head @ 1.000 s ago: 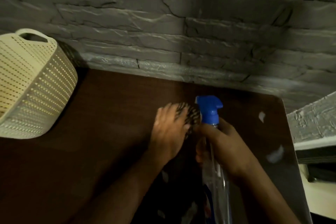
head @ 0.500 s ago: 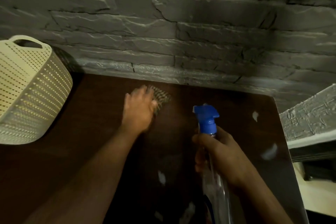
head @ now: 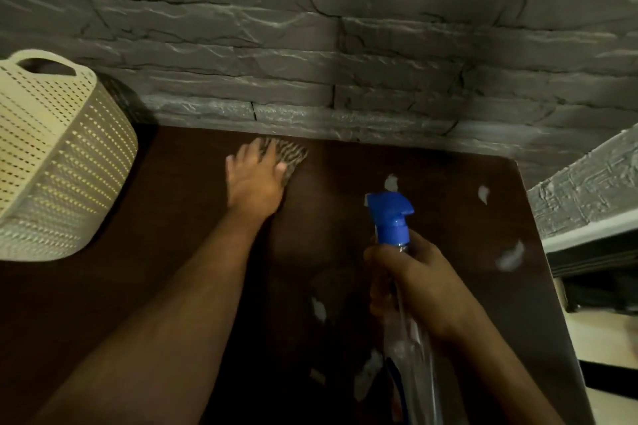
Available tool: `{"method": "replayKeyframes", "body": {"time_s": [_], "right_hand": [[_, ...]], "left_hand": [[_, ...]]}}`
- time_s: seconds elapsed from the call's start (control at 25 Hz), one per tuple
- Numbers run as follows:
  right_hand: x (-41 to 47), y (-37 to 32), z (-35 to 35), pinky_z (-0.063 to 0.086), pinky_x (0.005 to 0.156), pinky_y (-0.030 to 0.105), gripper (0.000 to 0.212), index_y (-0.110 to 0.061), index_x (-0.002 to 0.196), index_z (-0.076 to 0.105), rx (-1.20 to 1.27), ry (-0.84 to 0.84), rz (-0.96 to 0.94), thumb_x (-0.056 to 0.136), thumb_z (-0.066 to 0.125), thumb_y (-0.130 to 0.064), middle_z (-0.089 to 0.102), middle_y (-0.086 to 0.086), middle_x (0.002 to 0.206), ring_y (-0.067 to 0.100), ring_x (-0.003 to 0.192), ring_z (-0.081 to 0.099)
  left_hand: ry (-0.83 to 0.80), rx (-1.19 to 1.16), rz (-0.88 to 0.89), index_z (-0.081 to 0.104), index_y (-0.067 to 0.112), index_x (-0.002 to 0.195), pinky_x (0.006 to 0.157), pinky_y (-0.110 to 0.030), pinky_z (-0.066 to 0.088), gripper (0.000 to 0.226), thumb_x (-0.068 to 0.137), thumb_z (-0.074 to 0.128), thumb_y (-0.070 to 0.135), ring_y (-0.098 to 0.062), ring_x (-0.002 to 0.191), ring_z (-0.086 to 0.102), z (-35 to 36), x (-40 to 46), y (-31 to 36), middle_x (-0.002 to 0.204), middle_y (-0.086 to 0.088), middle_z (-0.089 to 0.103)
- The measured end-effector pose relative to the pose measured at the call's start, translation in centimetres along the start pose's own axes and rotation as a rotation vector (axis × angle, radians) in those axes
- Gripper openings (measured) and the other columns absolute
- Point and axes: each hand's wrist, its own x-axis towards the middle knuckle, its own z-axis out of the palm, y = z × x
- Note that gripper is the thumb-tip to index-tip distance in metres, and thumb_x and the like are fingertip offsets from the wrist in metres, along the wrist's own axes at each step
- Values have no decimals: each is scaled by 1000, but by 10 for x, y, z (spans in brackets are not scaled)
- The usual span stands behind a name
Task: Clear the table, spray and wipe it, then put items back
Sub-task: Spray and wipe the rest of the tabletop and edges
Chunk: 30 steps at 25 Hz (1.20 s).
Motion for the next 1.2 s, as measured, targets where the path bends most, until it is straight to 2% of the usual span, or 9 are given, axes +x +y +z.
{"method": "replayKeyframes", "body": {"time_s": [0.12, 0.2, 0.4, 0.6, 0.68, 0.8, 0.96, 1.04, 1.2], "right_hand": [[-4, 4, 7, 52, 58, 33, 31, -24, 114, 55, 16, 10, -6, 85, 63, -19, 62, 7, 75, 19, 59, 59], [-10, 9, 9, 52, 56, 31, 30, -23, 113, 56, 32, 10, 8, 85, 63, -18, 62, 8, 75, 19, 58, 59], [-16, 17, 10, 53, 58, 32, 33, -28, 115, 53, 10, 65, 6, 85, 64, -21, 64, 3, 69, 18, 57, 60], [-26, 16, 17, 52, 57, 35, 27, -18, 111, 55, 18, 60, -11, 85, 62, -17, 61, 3, 63, 21, 56, 57], [-30, 18, 13, 52, 59, 37, 25, -17, 108, 56, 0, 79, -10, 84, 63, -18, 61, 2, 61, 22, 56, 58], [-29, 21, 13, 53, 59, 38, 26, -20, 109, 56, -20, 96, 8, 84, 64, -19, 63, 4, 65, 22, 57, 58], [-33, 26, 16, 51, 57, 35, 23, -19, 105, 57, -6, 59, 11, 84, 63, -19, 61, 6, 66, 22, 56, 58], [-40, 28, 14, 52, 59, 35, 22, -20, 105, 59, -32, 38, 19, 83, 64, -20, 63, 4, 64, 21, 56, 59], [-44, 37, 4, 52, 57, 30, 26, -23, 107, 57, -84, 40, 45, 82, 64, -23, 64, 3, 67, 18, 57, 60]], "left_hand": [[-61, -21, 364, 32, 27, 148, 117, -50, 12, 52, 97, 34, 38, -23, 143, 23, 19, -65, 43, 155, -3, 29], [-71, -51, 541, 32, 30, 148, 118, -49, 9, 52, 96, 31, 37, -19, 145, 20, 22, -115, 15, 156, 1, 28], [-24, 3, 35, 26, 23, 151, 117, -50, 11, 52, 102, 28, 40, -28, 145, 19, -4, 5, -40, 158, -9, 23], [-140, -38, 614, 32, 30, 147, 118, -52, 16, 53, 94, 35, 38, -20, 146, 20, 18, -140, -1, 157, 1, 26], [-96, -50, 529, 34, 30, 147, 117, -54, 18, 53, 95, 28, 38, -19, 145, 22, 11, -129, -34, 156, 0, 30], [-31, -78, 140, 28, 25, 150, 119, -49, 6, 51, 102, 27, 40, -24, 147, 15, -3, -30, -40, 159, -5, 23], [-123, 18, 442, 22, 27, 151, 118, -50, 11, 55, 98, 28, 40, -25, 146, 16, 16, -84, 40, 159, -5, 22], [-102, -65, 568, 31, 28, 148, 117, -50, 12, 54, 95, 30, 38, -22, 146, 20, 20, -145, 19, 157, -2, 28], [-29, -68, 192, 26, 28, 151, 119, -49, 5, 51, 101, 29, 37, -23, 148, 13, 11, -53, -19, 160, -4, 19]]}}
